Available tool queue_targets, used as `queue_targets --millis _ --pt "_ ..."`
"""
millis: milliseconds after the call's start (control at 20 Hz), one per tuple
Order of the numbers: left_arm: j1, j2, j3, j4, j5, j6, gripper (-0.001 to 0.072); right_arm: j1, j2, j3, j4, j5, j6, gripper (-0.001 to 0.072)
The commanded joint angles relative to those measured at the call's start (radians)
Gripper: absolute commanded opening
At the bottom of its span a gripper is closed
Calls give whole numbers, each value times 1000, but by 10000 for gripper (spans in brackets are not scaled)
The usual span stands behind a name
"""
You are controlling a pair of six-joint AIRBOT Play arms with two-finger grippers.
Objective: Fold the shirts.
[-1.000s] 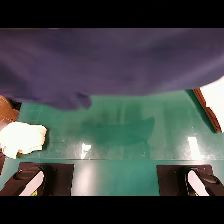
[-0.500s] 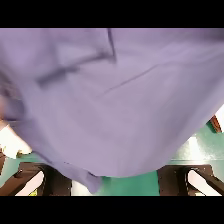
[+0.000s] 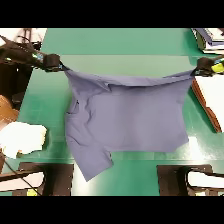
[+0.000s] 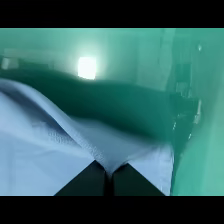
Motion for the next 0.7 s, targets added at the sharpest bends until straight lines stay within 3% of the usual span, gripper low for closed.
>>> queue_targets --millis 0,250,400,650 --pt "-5 -145 -24 12 238 27 26 -2 -157 56 4 -147 1 18" --pt "-4 -178 -14 13 487 68 26 -2 -299 239 3 -229 1 18" --pt "-4 -176 40 24 439 187 25 -4 -317 282 -2 -241 0 18" --pt "-5 -170 44 28 291 200 24 -11 -312 227 -1 -158 -43 17"
